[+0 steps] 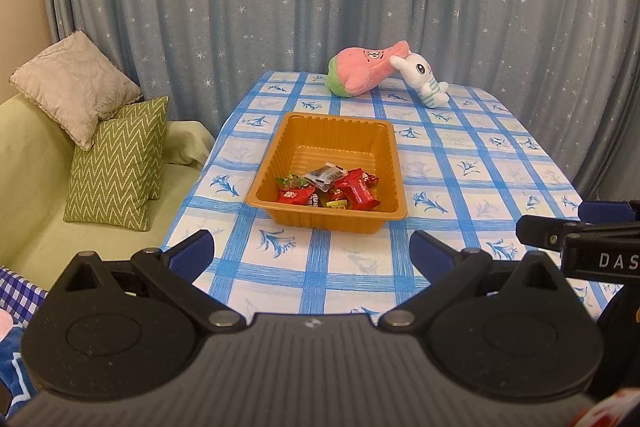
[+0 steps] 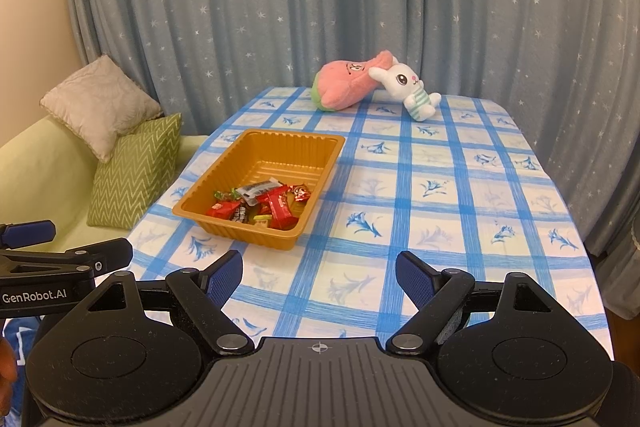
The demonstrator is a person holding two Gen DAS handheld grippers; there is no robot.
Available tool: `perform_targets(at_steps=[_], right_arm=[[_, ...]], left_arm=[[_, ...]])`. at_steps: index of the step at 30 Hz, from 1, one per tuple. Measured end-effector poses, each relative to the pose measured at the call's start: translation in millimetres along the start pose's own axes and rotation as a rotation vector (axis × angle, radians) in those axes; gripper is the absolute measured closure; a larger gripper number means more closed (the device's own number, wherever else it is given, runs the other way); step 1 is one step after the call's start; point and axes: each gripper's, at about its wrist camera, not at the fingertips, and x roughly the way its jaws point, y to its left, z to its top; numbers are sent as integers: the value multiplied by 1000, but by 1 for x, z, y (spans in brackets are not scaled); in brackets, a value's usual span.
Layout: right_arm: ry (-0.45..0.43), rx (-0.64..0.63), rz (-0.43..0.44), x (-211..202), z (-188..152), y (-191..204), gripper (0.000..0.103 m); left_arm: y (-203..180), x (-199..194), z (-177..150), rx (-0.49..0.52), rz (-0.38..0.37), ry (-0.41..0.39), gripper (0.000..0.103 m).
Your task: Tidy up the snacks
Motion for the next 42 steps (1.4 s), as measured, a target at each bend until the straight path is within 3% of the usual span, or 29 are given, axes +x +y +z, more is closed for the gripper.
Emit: perform_targets(at_steps=[42], right_arm=[[-5,2,0,0,2,-2,20]], left_arm=[[0,-1,4,8,-3,0,0]])
